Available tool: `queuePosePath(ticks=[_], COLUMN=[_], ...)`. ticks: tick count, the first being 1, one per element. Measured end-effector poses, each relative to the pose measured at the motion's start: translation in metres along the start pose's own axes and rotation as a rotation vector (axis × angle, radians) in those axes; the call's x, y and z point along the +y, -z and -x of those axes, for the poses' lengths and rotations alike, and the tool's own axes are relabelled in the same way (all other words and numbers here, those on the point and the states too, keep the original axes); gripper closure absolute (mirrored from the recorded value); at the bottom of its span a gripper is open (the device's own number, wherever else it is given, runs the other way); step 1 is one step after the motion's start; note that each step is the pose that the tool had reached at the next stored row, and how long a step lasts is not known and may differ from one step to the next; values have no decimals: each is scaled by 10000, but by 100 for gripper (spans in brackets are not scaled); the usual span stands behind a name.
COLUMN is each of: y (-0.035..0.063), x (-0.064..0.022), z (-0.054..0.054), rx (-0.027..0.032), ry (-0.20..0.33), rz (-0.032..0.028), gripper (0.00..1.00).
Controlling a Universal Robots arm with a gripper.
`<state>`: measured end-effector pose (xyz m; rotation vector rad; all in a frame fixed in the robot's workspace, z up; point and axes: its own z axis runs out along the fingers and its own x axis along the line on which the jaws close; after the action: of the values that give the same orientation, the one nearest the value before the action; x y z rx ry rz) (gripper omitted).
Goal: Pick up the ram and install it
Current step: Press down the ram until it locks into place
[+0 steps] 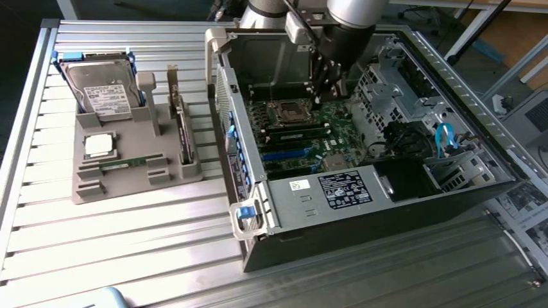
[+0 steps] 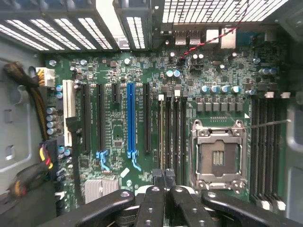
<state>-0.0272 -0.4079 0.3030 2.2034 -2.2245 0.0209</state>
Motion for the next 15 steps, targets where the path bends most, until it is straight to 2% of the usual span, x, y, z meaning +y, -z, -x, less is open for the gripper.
queuePosePath(ticks=[12,15], y=[593,631], x=[-2,-2], z=[-8,-8], rx=[7,5], ry=[1,1], rz=[0,0], gripper=[89,89])
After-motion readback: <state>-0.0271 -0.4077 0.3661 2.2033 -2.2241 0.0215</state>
